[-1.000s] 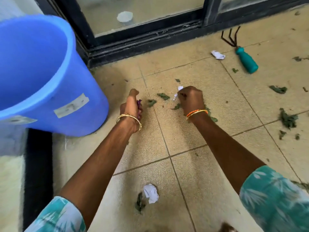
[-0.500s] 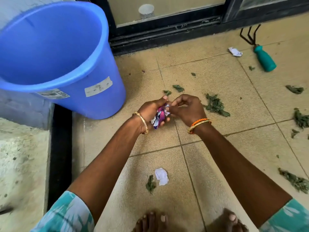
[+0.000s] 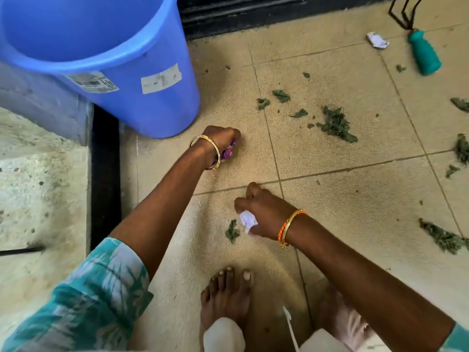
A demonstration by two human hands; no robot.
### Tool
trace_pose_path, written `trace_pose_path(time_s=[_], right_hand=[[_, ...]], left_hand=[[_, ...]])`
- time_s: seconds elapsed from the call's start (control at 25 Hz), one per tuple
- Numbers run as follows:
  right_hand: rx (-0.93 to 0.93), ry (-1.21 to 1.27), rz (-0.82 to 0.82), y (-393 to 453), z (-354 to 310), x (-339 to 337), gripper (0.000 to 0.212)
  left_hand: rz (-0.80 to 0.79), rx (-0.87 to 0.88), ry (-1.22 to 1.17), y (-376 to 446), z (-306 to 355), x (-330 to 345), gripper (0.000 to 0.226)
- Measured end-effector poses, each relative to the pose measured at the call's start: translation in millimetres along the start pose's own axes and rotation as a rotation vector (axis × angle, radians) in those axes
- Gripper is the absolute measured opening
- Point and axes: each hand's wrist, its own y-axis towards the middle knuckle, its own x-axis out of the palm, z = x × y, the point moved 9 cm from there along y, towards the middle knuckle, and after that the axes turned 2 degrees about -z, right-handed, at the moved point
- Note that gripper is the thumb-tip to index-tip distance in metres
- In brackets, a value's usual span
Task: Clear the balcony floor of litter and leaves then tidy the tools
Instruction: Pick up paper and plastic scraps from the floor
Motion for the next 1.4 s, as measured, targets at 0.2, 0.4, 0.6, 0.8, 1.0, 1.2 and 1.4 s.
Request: trace_pose_path(time_s=[0.2,0.4,0.6,0.8,1.0,1.2,1.4], right_hand=[[-0.097,0.223,0.226,-5,15,-27,0.024],[0.161,0.959,0.670,-13,110,-109,0.022],[0.152,1.376,0.799,-4,174,-171,0.011],[0.278,1.416,0.930,-37,232,-210,0.016],[0.585,0.722,1.037,-69,312,-244,0.016],[0.477,0.301,0.920,-33,357,-271,0.051],[0.471,0.048,0.799,10,376,-281,0.055]], left_hand=[[-0.069,-0.034,-0.032,0,0,15,0.023],[-0.337,-0.037,-0.030,-6,28,63,0.037],[-0.247,0.162,-0.052,1,117,94,0.037],[-0.078,0.320,0.012,10,181,118,0.033],[-0.057,0.292,0.029,29,219,148,0.037],[-0.164,0.214,-0.159,82,256,206,0.041],[-0.217,0.100,-0.189,132,254,228,0.023]])
